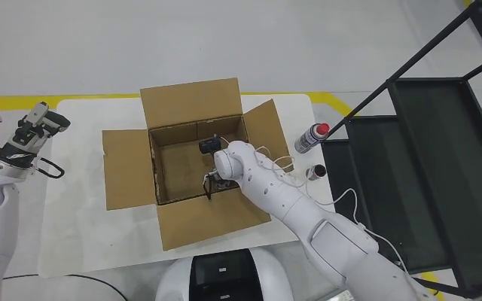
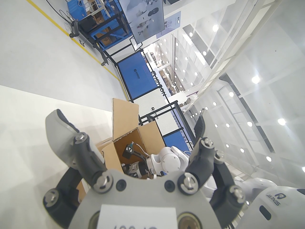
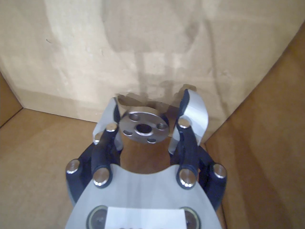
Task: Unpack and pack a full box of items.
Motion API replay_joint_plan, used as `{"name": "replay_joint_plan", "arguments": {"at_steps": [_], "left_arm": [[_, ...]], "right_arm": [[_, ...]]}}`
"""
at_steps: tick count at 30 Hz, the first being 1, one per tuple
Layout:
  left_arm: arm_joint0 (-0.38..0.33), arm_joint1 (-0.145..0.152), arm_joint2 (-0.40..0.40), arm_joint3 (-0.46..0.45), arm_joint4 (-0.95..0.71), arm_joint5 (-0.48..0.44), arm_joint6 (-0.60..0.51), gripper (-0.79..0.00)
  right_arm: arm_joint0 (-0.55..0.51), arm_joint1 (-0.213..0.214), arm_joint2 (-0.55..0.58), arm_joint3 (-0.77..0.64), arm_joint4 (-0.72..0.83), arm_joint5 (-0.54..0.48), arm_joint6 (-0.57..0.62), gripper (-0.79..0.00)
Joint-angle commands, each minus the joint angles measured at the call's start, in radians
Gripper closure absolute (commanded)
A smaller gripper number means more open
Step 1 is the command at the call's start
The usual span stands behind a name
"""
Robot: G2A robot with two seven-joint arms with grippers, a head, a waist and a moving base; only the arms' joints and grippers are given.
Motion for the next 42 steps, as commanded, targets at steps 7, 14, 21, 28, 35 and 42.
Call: {"name": "replay_joint_plan", "arguments": {"at_steps": [7, 14, 21, 28, 35, 42], "left_arm": [[0.000, 0.000, 0.000, 0.000, 0.000, 0.000, 0.000, -0.785], [0.000, 0.000, 0.000, 0.000, 0.000, 0.000, 0.000, -0.785], [0.000, 0.000, 0.000, 0.000, 0.000, 0.000, 0.000, -0.785], [0.000, 0.000, 0.000, 0.000, 0.000, 0.000, 0.000, -0.785], [0.000, 0.000, 0.000, 0.000, 0.000, 0.000, 0.000, -0.785], [0.000, 0.000, 0.000, 0.000, 0.000, 0.000, 0.000, -0.785]], "right_arm": [[-0.038, 0.019, 0.030, -0.157, -0.042, 0.019, 0.040, 0.000], [-0.131, 0.060, 0.091, -0.403, -0.127, 0.006, 0.071, 0.000], [-0.182, 0.078, 0.139, -0.456, -0.143, -0.044, 0.048, 0.000], [-0.144, 0.065, 0.120, -0.392, -0.109, -0.086, 0.022, -0.785], [-0.100, 0.053, 0.106, -0.349, -0.030, -0.157, 0.118, -0.785], [-0.042, 0.030, 0.074, -0.247, 0.019, -0.150, 0.123, -0.785]]}}
